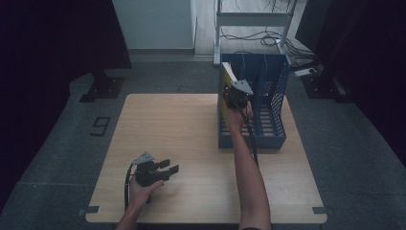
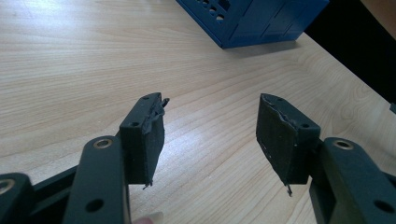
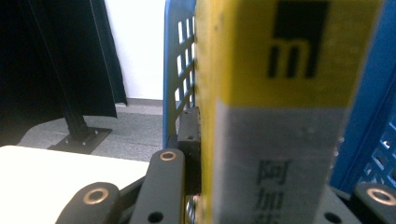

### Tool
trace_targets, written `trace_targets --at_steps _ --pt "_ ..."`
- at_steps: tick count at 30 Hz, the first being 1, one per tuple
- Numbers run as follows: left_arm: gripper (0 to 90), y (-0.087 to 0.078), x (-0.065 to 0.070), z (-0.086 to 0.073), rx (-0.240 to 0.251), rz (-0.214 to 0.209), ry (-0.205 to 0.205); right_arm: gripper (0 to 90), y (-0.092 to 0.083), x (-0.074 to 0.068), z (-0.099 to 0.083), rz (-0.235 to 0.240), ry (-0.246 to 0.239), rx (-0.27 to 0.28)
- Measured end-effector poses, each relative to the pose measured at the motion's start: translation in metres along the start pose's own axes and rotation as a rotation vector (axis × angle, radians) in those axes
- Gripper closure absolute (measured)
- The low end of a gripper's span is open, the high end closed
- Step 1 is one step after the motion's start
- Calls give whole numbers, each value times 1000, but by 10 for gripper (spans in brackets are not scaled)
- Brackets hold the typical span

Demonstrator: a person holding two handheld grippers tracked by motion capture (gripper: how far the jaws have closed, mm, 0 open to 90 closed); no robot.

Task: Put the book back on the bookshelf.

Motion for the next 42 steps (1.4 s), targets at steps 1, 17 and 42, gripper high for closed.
trace_targets --at_steps 1,17,42 --pt "417 0 0 0 -1 -2 4 743 1 0 -1 -2 0 -2" --pt "418 2 -3 -1 -4 4 -10 741 14 -7 -22 -13 9 -34" --pt "416 -5 -4 3 13 3 -10 692 -16 -11 -31 33 -22 -103"
Point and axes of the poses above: each handheld gripper's, and its own axes: y roughly forward along the jaws, z roughly out of its top, x roughly to its right, the point moved 6 cm from there along y, roughly forward along the jaws, and after that the axes turned 12 degrees about -y, right-handed, at the moved point
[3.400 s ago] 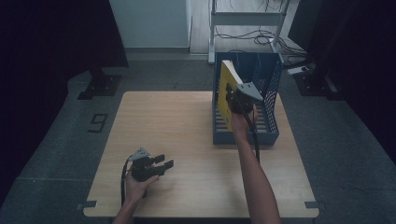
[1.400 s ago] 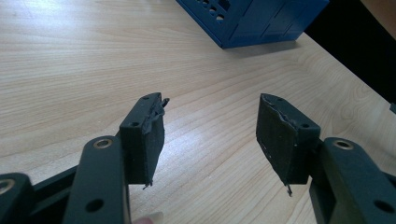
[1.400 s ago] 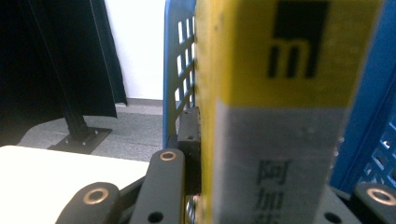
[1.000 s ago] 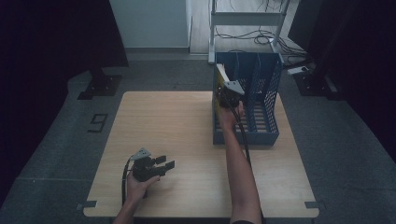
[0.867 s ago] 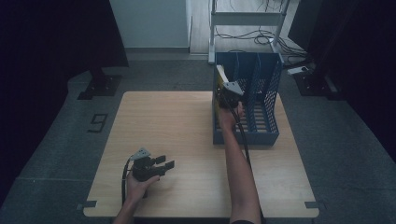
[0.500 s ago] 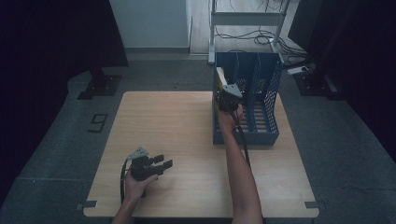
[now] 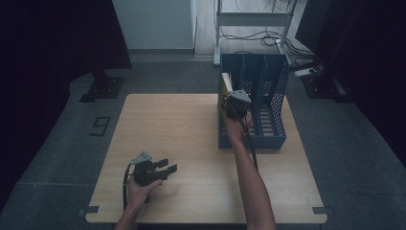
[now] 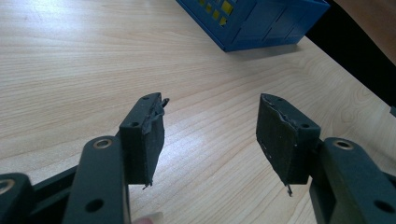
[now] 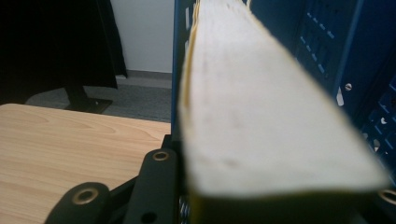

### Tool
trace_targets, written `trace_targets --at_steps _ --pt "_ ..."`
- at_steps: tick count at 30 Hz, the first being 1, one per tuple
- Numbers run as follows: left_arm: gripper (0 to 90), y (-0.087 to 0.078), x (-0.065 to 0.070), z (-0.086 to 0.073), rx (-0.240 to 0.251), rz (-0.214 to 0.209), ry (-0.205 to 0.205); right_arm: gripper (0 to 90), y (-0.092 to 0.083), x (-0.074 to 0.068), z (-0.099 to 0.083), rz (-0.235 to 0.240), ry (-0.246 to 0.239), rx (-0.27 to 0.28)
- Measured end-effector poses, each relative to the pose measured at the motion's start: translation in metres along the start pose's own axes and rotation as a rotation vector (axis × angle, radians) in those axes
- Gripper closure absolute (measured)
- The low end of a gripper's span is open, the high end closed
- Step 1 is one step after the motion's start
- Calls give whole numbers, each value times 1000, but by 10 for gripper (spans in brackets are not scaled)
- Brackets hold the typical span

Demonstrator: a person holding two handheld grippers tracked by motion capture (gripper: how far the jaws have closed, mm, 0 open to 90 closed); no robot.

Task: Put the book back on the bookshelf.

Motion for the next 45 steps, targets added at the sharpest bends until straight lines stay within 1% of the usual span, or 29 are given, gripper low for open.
trace_targets --at_steps 4,6,9,13,16,19,24,35,41,43,44,45 --pt "416 0 0 0 -7 -1 4 671 -2 1 4 7 4 23" --pt "416 1 1 -1 -7 -3 7 661 -3 2 6 9 16 35" --pt "415 1 2 -1 -6 -5 9 658 -2 4 12 20 29 37" --pt "414 0 2 -1 -6 -7 11 658 1 4 17 28 27 9" --pt "411 1 2 -1 -13 -9 15 691 3 4 17 33 23 -15" --pt "410 2 3 -2 -19 -10 20 709 3 4 16 33 12 -21" --pt "410 2 5 -2 -20 -14 23 742 2 6 16 8 -8 -28" --pt "411 2 3 -2 -17 -11 16 747 3 5 17 -24 -11 -32" --pt "411 2 2 -2 -21 -11 14 747 6 6 20 -39 -4 -21" --pt "410 3 2 -2 -23 -18 9 748 7 6 20 -40 -4 -19" --pt "410 2 4 -2 -19 -28 3 748 9 5 20 -40 -9 -16" --pt "410 1 5 -1 -15 -22 8 748 9 5 21 -41 -8 -14"
Point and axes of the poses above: each handheld gripper's, and its own axes: y roughly forward along the jaws, z roughly out of its top, x roughly to its right, the point moved 6 cm from there along y, roughly forward along the jaws, and after that the axes turned 12 degrees about -y, right-handed, at the moved point
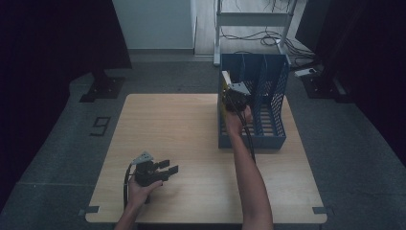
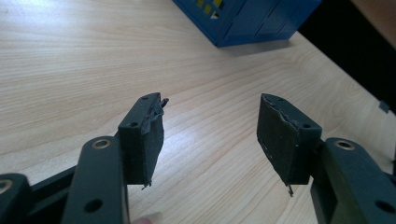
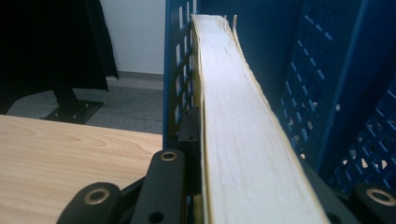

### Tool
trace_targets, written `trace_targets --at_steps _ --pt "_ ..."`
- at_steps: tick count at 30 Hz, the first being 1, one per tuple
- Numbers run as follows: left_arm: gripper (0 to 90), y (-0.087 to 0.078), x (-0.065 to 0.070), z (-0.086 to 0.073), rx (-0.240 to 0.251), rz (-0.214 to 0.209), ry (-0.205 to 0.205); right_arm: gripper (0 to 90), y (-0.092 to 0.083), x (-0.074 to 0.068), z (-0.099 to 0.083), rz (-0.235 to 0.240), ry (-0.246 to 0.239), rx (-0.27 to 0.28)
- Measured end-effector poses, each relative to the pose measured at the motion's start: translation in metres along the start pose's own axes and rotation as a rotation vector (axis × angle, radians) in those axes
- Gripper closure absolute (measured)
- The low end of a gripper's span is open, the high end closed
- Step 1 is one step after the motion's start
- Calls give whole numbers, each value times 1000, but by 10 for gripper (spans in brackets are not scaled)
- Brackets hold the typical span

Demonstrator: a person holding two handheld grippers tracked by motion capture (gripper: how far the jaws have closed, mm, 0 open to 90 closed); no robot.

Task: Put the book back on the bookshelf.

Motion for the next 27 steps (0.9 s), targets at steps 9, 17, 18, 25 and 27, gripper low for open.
trace_targets --at_steps 9,17,18,25,27 --pt "416 -4 -2 3 36 32 2 748 9 0 6 -17 5 7" --pt "416 -4 -1 3 33 24 2 747 14 1 12 -25 15 18" --pt "416 -5 -1 3 32 22 1 747 16 1 13 -25 14 20" --pt "415 -4 -2 3 29 24 4 747 23 1 14 -33 24 29" --pt "415 -4 -2 3 25 23 4 747 24 2 14 -35 25 32"
Point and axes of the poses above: each handheld gripper's, and its own axes: y roughly forward along the jaws, z roughly out of its top, x roughly to its right, the point moved 6 cm from there along y, roughly forward along the jaws, and after that the axes turned 12 degrees about -y, right-handed, at the moved point
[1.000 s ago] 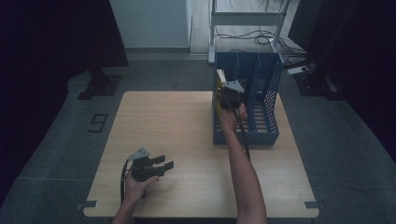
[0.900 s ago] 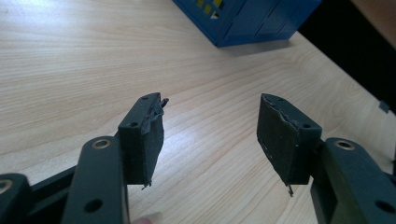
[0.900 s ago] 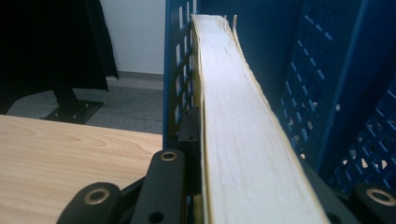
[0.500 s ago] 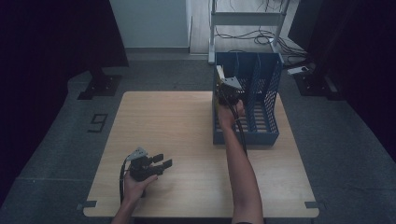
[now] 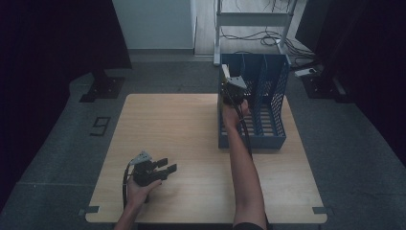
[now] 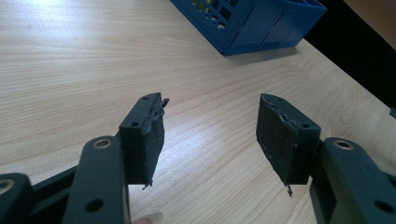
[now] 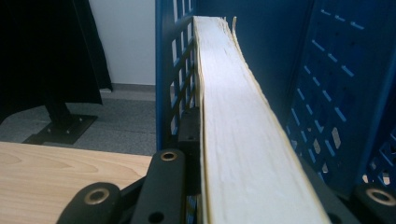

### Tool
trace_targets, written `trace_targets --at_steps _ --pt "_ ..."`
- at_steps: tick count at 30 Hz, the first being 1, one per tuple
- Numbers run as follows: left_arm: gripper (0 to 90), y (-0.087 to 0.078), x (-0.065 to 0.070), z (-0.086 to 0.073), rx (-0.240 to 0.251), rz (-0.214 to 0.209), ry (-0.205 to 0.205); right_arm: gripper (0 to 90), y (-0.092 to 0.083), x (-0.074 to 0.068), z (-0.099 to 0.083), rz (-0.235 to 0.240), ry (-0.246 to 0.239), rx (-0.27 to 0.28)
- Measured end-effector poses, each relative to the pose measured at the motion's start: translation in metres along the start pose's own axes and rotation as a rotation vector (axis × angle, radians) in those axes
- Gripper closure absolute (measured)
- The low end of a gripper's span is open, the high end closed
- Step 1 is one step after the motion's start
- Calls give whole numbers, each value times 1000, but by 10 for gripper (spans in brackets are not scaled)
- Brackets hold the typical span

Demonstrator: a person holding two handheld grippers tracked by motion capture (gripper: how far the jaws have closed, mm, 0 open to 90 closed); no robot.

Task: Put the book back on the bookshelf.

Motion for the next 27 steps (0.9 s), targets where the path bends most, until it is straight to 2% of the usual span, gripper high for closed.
trace_targets --at_steps 6,12,16,17,25,27 --pt "415 2 0 -1 -12 -1 5 747 5 1 -3 -2 4 7" --pt "415 3 1 -3 -17 -4 6 744 9 -4 -8 -1 -15 0" --pt "414 4 2 -3 -21 -8 8 732 8 -3 -8 19 -19 3" --pt "414 5 3 -4 -26 -10 11 716 8 -2 -9 36 -20 4" --pt "412 7 7 -6 -41 -19 21 634 3 3 -11 63 -45 3" --pt "412 7 7 -5 -38 -18 16 562 -1 6 -10 62 -53 12"
Point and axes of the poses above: each handheld gripper's, and its own axes: y roughly forward along the jaws, z roughly out of its top, x roughly to its right, the point moved 6 cm from there along y, roughly forward along the jaws, and after that the axes turned 12 degrees about -y, right-handed, at the moved point
